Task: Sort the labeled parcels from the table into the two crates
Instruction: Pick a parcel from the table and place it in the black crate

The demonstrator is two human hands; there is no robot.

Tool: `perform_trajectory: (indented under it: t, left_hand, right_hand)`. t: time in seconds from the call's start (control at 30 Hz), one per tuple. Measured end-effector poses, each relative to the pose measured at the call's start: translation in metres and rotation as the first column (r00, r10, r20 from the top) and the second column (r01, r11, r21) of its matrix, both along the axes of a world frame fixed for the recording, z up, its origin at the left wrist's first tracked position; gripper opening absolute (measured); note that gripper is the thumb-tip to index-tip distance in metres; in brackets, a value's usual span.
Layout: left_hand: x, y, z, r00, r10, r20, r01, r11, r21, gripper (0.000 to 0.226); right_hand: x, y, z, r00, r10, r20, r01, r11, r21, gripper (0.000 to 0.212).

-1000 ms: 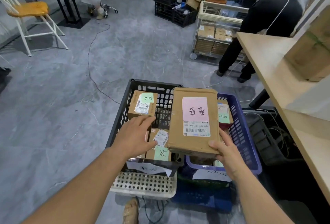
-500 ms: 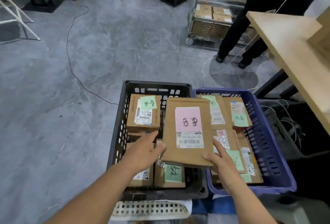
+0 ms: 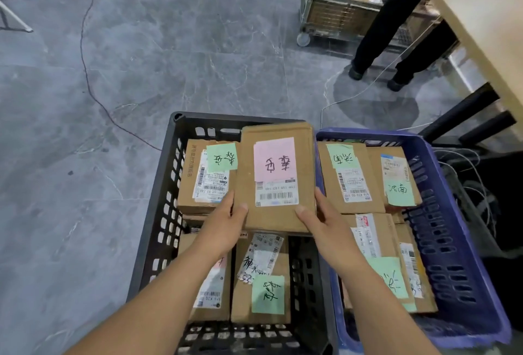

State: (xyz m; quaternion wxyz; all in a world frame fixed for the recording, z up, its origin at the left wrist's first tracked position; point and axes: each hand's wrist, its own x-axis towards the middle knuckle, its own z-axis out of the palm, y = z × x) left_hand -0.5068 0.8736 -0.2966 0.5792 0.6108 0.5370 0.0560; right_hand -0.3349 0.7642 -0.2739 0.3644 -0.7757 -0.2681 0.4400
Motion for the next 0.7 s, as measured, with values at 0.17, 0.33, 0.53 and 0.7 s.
perform_trajectory:
  t: [0.17, 0.33, 0.53, 0.7]
  left_hand:
    - [0.002, 0.009, -0.009, 0.997, 0.062, 0.043, -0.061, 0.998, -0.024, 0.04]
    - [-0.007, 0.012, -0.021, 0.996, 0.092, 0.015, -0.091, 0.994, -0.061, 0.039]
    - [-0.021, -0.023, -0.008, 1.0, 0.001, -0.006, -0.001, 0.999, -0.036, 0.036]
    - [-0.045, -0.067, -0.006, 0.998, -0.056, -0.041, 0.054, 0.997, -0.053, 0.043]
  right_hand:
    - [-0.003, 0.019, -0.028, 0.983, 0.055, 0.175, -0.045, 0.997, -0.066, 0.091]
    - [-0.015, 0.018, -0.029, 0.984, 0.052, 0.172, -0.037, 0.995, -0.088, 0.083]
    - [-0.028, -0.015, -0.007, 0.997, 0.032, 0.071, -0.024, 0.993, -0.118, 0.043]
    - [-0.048, -0.052, 0.005, 0.991, 0.096, 0.093, -0.074, 0.973, -0.219, 0.042]
